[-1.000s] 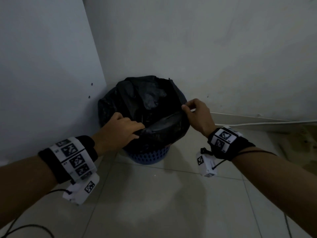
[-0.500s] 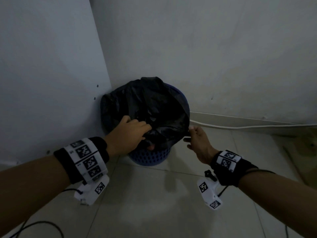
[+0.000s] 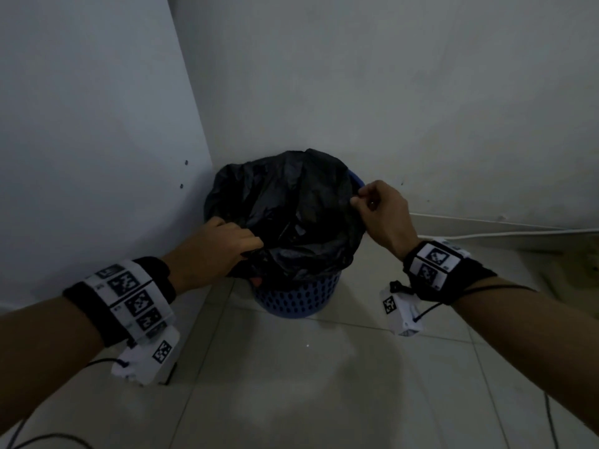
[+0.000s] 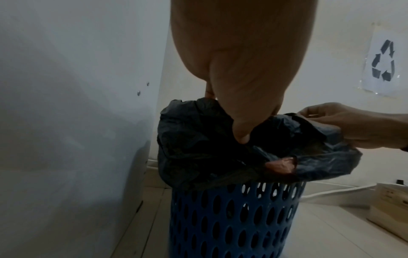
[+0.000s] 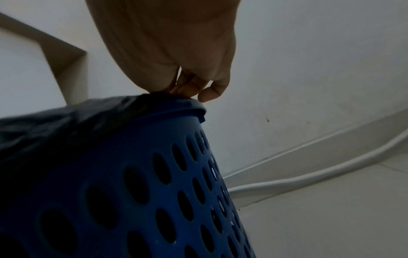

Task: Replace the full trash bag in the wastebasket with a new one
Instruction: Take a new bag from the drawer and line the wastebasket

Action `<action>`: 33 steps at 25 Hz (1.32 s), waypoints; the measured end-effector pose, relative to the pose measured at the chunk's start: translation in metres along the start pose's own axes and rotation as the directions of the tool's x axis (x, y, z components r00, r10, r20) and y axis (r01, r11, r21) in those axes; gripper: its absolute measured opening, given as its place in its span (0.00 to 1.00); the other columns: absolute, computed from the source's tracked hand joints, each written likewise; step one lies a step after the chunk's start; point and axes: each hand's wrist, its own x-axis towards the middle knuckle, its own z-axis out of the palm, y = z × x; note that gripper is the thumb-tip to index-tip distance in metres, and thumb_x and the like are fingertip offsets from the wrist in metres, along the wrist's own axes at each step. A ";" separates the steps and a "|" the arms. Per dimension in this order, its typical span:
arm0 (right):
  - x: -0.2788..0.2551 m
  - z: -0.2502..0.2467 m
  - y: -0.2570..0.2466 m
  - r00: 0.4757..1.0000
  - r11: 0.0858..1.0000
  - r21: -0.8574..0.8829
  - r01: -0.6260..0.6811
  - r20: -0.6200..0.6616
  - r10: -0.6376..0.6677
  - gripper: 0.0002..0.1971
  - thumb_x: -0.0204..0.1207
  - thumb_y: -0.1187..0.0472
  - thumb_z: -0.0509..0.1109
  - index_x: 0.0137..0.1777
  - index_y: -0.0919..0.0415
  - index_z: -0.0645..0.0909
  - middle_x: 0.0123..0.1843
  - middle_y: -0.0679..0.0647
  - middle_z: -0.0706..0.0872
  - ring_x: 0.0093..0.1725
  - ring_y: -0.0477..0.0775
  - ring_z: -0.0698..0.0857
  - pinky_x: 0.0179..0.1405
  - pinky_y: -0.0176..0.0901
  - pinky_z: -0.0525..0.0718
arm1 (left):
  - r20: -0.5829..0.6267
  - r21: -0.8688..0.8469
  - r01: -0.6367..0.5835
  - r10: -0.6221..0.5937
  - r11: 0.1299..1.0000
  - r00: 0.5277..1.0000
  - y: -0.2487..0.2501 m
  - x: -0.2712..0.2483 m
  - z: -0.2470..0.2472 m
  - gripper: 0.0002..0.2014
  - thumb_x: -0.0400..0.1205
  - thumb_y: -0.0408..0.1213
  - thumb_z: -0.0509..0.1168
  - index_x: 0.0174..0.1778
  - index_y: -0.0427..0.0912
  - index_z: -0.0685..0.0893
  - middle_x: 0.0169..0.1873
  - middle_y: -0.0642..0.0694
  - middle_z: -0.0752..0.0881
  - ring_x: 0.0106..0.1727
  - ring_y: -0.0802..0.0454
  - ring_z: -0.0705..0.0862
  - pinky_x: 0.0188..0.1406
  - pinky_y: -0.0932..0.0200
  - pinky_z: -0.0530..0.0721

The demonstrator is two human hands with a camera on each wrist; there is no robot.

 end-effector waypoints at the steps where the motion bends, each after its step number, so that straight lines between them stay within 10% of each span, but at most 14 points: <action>1: -0.002 -0.005 -0.001 0.998 0.999 0.014 -0.041 0.041 0.040 0.22 0.73 0.44 0.75 0.55 0.62 0.80 0.45 0.52 0.84 0.43 0.53 0.83 0.47 0.54 0.85 | -0.017 0.001 0.015 -0.015 1.000 1.000 0.000 -0.001 -0.001 0.12 0.80 0.44 0.55 0.59 0.54 0.76 0.50 0.50 0.88 0.47 0.46 0.85 0.46 0.53 0.67; 4: -0.004 -0.010 -0.011 0.979 0.987 -0.155 -0.031 0.196 0.061 0.38 0.61 0.31 0.76 0.62 0.59 0.74 0.50 0.52 0.82 0.46 0.55 0.82 0.44 0.52 0.84 | -0.087 -0.047 0.024 -0.028 0.999 0.996 0.024 0.003 -0.011 0.21 0.76 0.51 0.62 0.66 0.52 0.77 0.65 0.48 0.81 0.66 0.47 0.76 0.61 0.51 0.66; 8: 0.002 -0.012 -0.011 0.982 0.977 -0.214 0.027 0.188 0.014 0.18 0.71 0.57 0.76 0.55 0.61 0.74 0.44 0.57 0.86 0.42 0.62 0.84 0.36 0.48 0.81 | -0.111 0.072 -0.124 0.132 0.990 0.985 0.078 0.016 -0.010 0.28 0.71 0.56 0.70 0.63 0.45 0.78 0.64 0.43 0.78 0.61 0.42 0.76 0.56 0.46 0.71; 11: 0.002 -0.015 -0.004 0.983 0.992 0.075 -0.106 0.159 0.093 0.04 0.77 0.66 0.65 0.50 0.60 0.75 0.38 0.58 0.84 0.36 0.59 0.83 0.33 0.43 0.81 | -0.139 0.227 -0.074 0.108 0.971 0.984 0.086 0.019 -0.003 0.10 0.76 0.38 0.69 0.52 0.40 0.82 0.50 0.42 0.82 0.43 0.42 0.78 0.41 0.50 0.72; 15: -0.019 -0.022 0.000 0.912 0.734 0.543 -0.408 0.283 0.298 0.12 0.82 0.69 0.54 0.46 0.52 0.73 0.40 0.57 0.82 0.35 0.53 0.81 0.35 0.46 0.82 | -0.163 0.244 -0.225 0.269 0.943 0.949 0.091 0.013 0.010 0.05 0.80 0.29 0.62 0.43 0.42 0.81 0.42 0.44 0.82 0.41 0.43 0.78 0.42 0.50 0.73; 21: -0.029 -0.015 0.010 0.988 0.987 0.082 -0.138 0.079 0.132 0.20 0.73 0.47 0.75 0.49 0.63 0.75 0.40 0.52 0.80 0.37 0.50 0.78 0.38 0.43 0.78 | -0.031 0.244 -0.352 0.370 0.903 0.928 0.096 0.007 0.031 0.07 0.79 0.40 0.62 0.48 0.47 0.85 0.46 0.48 0.84 0.51 0.42 0.82 0.58 0.45 0.70; 25: -0.017 -0.016 0.020 0.961 0.929 0.247 -0.276 0.056 0.270 0.08 0.78 0.60 0.66 0.39 0.62 0.75 0.38 0.59 0.81 0.38 0.56 0.80 0.44 0.58 0.85 | -0.251 0.107 -0.180 0.202 0.978 0.947 0.098 0.017 0.008 0.12 0.82 0.47 0.61 0.54 0.45 0.83 0.52 0.45 0.84 0.51 0.42 0.81 0.51 0.47 0.73; 28: -0.025 -0.021 0.029 0.855 0.615 0.607 -0.503 0.250 0.454 0.14 0.83 0.64 0.61 0.35 0.57 0.70 0.37 0.56 0.79 0.37 0.52 0.79 0.40 0.48 0.82 | -0.319 -0.045 0.087 -0.097 0.995 0.943 0.080 0.021 -0.003 0.22 0.82 0.50 0.58 0.67 0.41 0.77 0.60 0.42 0.82 0.58 0.42 0.79 0.56 0.48 0.70; 33: -0.039 -0.022 0.059 0.839 0.677 0.509 -0.532 0.426 0.339 0.08 0.86 0.63 0.59 0.47 0.58 0.78 0.40 0.49 0.84 0.41 0.46 0.81 0.44 0.39 0.77 | -0.193 -0.035 0.093 -0.098 0.995 0.976 0.054 0.017 -0.004 0.14 0.80 0.48 0.57 0.48 0.47 0.86 0.38 0.52 0.86 0.39 0.46 0.83 0.46 0.52 0.64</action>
